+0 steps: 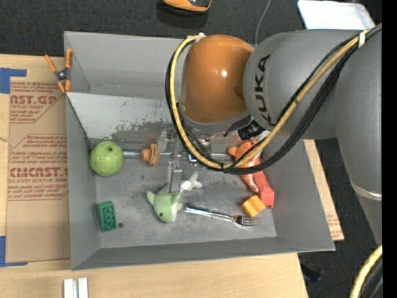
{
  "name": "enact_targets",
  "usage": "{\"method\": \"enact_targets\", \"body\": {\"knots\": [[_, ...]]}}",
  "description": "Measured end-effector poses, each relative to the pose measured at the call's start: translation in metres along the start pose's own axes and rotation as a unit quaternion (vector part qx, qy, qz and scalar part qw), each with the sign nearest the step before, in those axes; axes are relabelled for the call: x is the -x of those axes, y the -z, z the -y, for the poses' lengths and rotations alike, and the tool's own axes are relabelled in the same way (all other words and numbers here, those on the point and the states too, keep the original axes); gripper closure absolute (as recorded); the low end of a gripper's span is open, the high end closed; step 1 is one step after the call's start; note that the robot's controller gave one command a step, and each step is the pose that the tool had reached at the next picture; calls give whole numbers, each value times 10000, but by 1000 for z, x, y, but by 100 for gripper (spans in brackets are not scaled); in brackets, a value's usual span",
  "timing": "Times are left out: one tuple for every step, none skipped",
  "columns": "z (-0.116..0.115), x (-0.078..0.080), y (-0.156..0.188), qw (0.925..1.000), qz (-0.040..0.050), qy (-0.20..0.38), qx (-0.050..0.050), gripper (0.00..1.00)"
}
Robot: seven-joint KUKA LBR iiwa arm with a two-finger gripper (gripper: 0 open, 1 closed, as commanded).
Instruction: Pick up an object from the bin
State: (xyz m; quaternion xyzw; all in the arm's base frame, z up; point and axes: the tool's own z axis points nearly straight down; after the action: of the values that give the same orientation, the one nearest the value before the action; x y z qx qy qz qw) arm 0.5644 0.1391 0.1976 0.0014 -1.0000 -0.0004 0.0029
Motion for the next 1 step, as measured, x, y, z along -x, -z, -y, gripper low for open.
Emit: {"method": "enact_targets", "body": {"knots": [[1,2,5,10000,38,-10,6,0]]}}
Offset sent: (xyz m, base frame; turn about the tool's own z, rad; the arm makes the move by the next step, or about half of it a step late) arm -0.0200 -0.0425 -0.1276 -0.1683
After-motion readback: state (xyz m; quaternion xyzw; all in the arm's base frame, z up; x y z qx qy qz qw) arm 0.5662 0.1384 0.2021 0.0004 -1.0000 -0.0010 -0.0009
